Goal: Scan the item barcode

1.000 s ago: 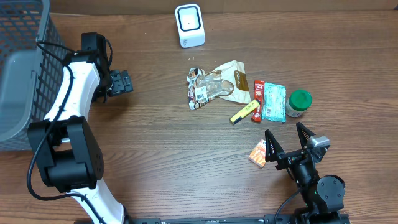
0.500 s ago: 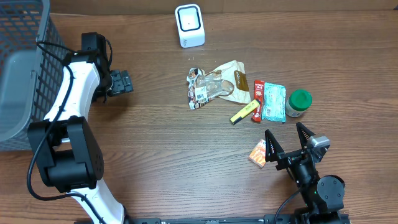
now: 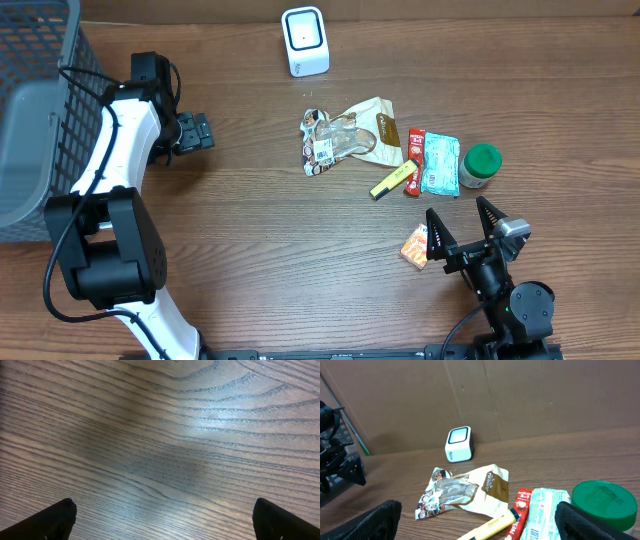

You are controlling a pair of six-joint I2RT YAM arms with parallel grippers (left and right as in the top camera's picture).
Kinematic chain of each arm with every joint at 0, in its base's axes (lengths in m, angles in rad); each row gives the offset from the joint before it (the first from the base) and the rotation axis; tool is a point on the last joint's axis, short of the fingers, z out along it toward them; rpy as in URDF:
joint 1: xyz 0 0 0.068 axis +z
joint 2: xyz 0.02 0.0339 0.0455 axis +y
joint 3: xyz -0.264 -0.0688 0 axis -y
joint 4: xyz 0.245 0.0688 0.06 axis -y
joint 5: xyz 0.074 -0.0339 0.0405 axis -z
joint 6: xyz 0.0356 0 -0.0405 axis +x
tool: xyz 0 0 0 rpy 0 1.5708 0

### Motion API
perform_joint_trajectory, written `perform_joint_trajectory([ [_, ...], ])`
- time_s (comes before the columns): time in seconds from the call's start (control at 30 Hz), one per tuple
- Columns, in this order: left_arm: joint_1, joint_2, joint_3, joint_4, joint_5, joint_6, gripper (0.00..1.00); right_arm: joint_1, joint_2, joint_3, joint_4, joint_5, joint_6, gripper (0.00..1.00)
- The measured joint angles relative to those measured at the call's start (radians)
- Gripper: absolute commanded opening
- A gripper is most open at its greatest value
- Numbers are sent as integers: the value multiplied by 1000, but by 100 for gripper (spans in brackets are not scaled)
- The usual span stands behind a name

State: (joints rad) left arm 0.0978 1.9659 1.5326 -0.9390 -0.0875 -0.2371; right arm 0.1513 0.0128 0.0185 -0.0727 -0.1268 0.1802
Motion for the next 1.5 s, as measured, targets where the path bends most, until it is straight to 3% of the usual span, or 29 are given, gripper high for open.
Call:
perform_joint_trajectory([
  [1.03, -7, -26, 0, 0, 0, 0, 100, 0, 0, 0, 0, 0, 0, 100],
  [1.5, -13, -537, 0, 0, 0, 0, 100, 0, 0, 0, -1, 0, 0, 100],
])
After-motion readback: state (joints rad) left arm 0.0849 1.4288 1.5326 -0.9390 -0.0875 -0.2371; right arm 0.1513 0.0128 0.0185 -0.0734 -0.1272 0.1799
